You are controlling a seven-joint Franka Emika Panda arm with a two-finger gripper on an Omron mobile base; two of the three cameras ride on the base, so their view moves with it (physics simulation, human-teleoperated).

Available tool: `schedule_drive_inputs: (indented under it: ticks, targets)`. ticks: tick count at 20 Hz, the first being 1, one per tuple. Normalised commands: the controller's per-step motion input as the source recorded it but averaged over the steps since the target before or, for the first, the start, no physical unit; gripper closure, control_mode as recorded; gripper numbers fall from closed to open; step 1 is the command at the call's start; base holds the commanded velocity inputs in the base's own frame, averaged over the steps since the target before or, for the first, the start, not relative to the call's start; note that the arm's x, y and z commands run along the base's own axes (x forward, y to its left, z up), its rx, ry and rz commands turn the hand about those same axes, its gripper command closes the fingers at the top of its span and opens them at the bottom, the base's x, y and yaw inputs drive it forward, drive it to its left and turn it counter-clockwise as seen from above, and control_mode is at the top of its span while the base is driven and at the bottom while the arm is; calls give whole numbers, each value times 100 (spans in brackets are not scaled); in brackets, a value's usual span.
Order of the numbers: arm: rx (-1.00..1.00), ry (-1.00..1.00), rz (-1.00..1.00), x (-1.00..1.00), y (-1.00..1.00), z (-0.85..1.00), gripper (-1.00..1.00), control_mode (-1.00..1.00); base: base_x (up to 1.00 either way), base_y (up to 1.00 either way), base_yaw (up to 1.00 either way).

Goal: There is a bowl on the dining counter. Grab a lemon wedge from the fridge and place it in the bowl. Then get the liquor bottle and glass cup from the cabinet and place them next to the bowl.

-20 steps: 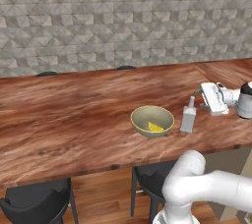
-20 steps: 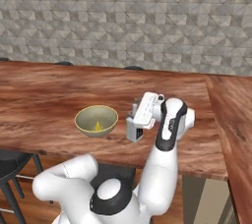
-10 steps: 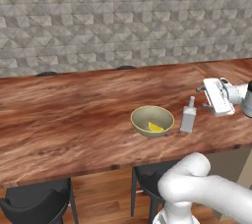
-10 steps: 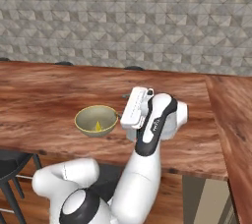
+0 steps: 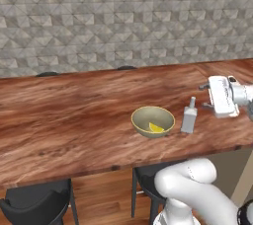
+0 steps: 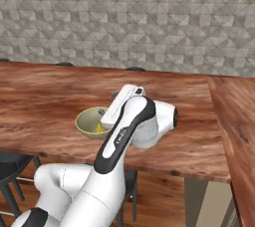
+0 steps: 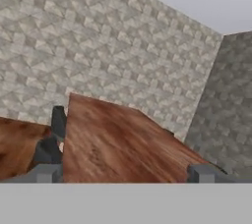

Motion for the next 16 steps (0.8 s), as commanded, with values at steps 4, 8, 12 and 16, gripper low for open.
schedule_drive_inputs:
  ticks: [4,8,12,16]
  targets:
    - [11,4,-30,-72,0,25,-100,-100,0,0,0]
    - [8,11,-32,-55,13,16,-100,-100,0,0,0]
    - [4,21,-34,-23,33,22,-100,-100,0,0,0]
    - [6,27,-30,-13,20,31,-100,-100,0,0,0]
